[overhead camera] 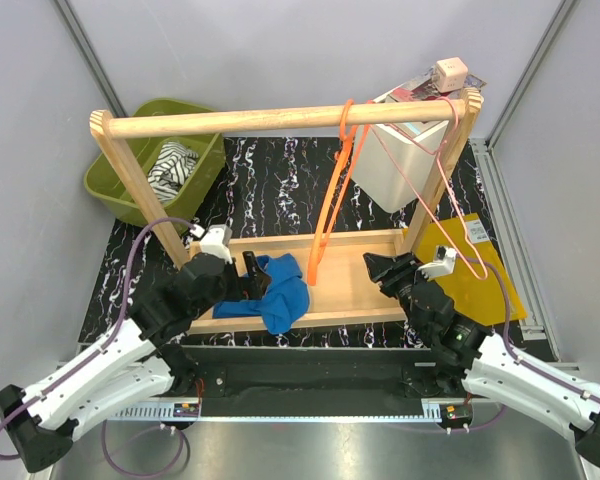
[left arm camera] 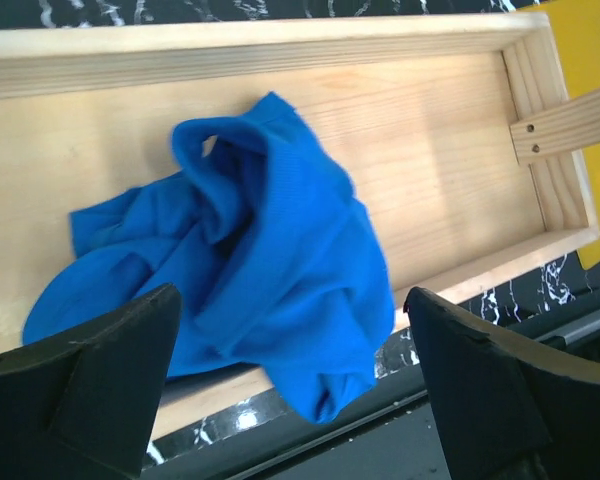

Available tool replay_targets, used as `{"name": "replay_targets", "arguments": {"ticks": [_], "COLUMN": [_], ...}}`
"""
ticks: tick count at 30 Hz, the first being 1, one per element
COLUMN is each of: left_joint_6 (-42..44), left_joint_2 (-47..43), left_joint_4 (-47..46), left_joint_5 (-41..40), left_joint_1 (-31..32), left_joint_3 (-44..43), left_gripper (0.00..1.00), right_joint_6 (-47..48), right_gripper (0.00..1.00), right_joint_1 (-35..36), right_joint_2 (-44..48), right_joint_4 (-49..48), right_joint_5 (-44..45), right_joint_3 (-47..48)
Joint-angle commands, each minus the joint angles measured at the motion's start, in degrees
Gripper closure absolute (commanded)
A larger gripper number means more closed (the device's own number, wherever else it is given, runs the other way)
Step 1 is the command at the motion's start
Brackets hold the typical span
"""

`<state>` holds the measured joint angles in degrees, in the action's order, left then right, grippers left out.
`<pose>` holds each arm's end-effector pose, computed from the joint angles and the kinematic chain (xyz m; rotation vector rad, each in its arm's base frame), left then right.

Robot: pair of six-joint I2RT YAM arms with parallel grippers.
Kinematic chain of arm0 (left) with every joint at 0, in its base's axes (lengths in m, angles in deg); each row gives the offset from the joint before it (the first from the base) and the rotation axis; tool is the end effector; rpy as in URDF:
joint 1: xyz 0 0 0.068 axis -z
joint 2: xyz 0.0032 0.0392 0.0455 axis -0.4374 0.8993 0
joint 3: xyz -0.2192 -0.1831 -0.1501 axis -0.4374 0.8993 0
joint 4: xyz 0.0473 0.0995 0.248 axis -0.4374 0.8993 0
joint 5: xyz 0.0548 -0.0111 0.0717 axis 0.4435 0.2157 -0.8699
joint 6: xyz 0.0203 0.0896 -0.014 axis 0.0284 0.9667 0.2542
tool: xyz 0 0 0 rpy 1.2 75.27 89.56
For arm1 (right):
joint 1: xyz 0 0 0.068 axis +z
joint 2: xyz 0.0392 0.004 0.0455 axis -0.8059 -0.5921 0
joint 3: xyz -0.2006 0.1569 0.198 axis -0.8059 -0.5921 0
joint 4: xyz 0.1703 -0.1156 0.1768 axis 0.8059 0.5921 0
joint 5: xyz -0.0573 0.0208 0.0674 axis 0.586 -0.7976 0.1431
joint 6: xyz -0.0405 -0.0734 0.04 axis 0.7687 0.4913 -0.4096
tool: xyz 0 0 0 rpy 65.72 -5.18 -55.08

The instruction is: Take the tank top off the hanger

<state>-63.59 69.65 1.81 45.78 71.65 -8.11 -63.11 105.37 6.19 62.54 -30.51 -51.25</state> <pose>0.1331 -0.1092 0.2772 0.0246 2.2030 -0.5882 0.1352 0.0939 0.2483 0.5846 1.6936 0.9055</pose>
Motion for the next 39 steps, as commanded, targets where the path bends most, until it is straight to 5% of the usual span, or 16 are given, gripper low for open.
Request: {"name": "replay_targets", "arguments": {"ticks": [1,10,15,19,26,39], "left_joint_6": [-0.52,-0.42,-3.59,-4.47,-3.68,-0.25], "left_joint_2": [-0.71,16.52,20.4,20.14,15.23,-15.18], "left_joint_4": [0.15,-5.47,-17.24,-24.8,-21.84,6.55], "left_joint_5": [1.58,5.81,12.83,19.34,18.55,6.25], "left_joint_1": [-2.38,-7.92,-7.92,-7.92,-8.01,-8.18], "left_joint_3": [2.6,3.83,8.92,11.91,10.52,-3.27], "left_gripper": [0.01,0.01,0.01,0.27,0.97,1.0], "right_joint_6": [0.71,0.27,0.35,0.35,0.53,1.58], "right_gripper": [0.43,0.43,0.43,0.43,0.43,0.43], "right_joint_1": [-0.18,-0.09,-0.09,-0.18,-0.18,-0.26], "right_joint_2": [-1.19,-1.11,-0.05,-0.31,-0.67,-0.67], "right_joint_4": [-2.04,-2.84,-2.66,-2.57,-2.66,-2.66], "right_joint_5": [1.69,-0.07,0.63,0.72,0.72,1.51], "right_joint_3": [0.17,-0.1,-0.8,-0.71,-0.62,0.08]}}
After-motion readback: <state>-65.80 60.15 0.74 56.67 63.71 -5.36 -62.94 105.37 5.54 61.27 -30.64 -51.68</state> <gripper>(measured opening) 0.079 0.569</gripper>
